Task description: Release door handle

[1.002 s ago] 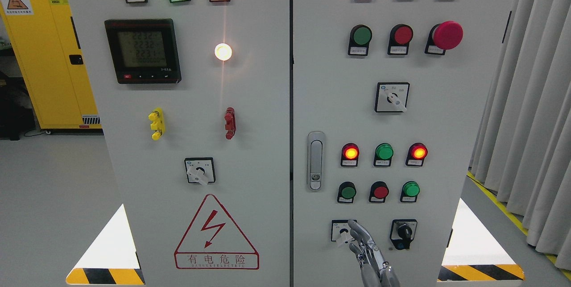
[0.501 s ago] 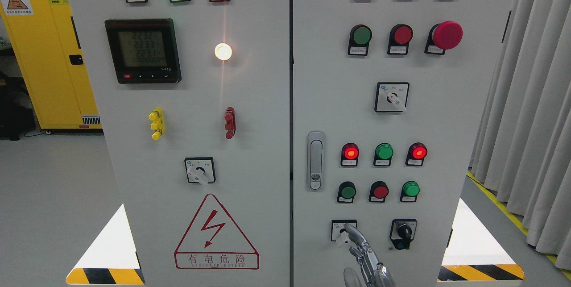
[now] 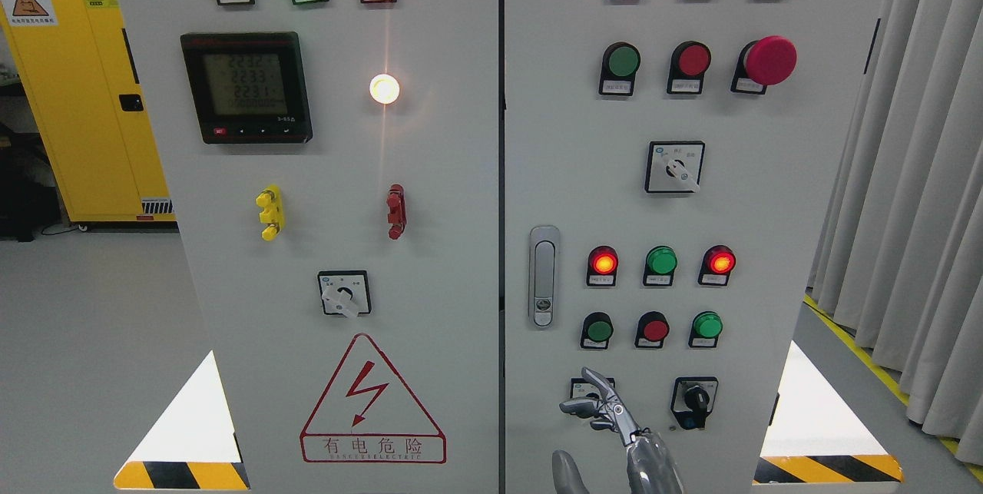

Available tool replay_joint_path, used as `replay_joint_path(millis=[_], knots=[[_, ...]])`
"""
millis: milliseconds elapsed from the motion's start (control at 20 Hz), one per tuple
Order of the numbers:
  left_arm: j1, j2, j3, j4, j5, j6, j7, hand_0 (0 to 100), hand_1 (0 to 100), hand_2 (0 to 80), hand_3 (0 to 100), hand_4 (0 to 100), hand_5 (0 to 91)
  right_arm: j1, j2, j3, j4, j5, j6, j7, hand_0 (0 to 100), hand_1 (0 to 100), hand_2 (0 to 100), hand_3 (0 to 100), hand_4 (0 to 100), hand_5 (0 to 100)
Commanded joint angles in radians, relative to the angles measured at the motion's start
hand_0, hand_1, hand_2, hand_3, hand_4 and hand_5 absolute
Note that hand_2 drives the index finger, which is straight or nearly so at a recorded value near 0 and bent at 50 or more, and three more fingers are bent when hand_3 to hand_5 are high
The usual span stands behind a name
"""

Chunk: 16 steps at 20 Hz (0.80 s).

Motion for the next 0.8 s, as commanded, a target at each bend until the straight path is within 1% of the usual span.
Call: replay_joint_path(millis=[0,50,200,351,451,651,751], knots=[[0.000,0.000,0.000,0.000,0.000,0.000,0.000,12,56,0.0,0,0,0.0,-0.034,0.041,0.011,0.010,0.282,0.053,-0.049,52,31,0,100,100,100],[0.000,0.000,0.000,0.000,0.000,0.000,0.000,12,56,0.0,0,0,0.0,-0.041,0.043,0.015,0.010,0.322,0.070,-0.052,52,30,0,100,100,100],[0.000,0.000,-0.001,0.000,0.000,0.000,0.000,12,56,0.0,0,0,0.0,-0.057,0.046,0.030,0.016,0.400,0.074,-0.064,52,30,0,100,100,100],[0.000,0.000,0.000,0.000,0.000,0.000,0.000,12,56,0.0,0,0,0.0,-0.078,0.059,0.034,0.028,0.512,0.075,-0.064,51,30,0,100,100,100],[0.000,0.000,0.000,0.000,0.000,0.000,0.000,12,56,0.0,0,0,0.0,-0.093,0.073,0.035,0.042,0.552,0.086,-0.067,51,29,0,100,100,100],[0.000,0.000,0.000,0.000,0.000,0.000,0.000,12,56,0.0,0,0,0.0,-0.118,0.073,0.055,0.059,0.623,0.133,-0.078,51,29,0,100,100,100],[0.000,0.000,0.000,0.000,0.000,0.000,0.000,12,56,0.0,0,0,0.0,-0.132,0.073,0.061,0.073,0.654,0.141,-0.090,51,29,0,100,100,100]])
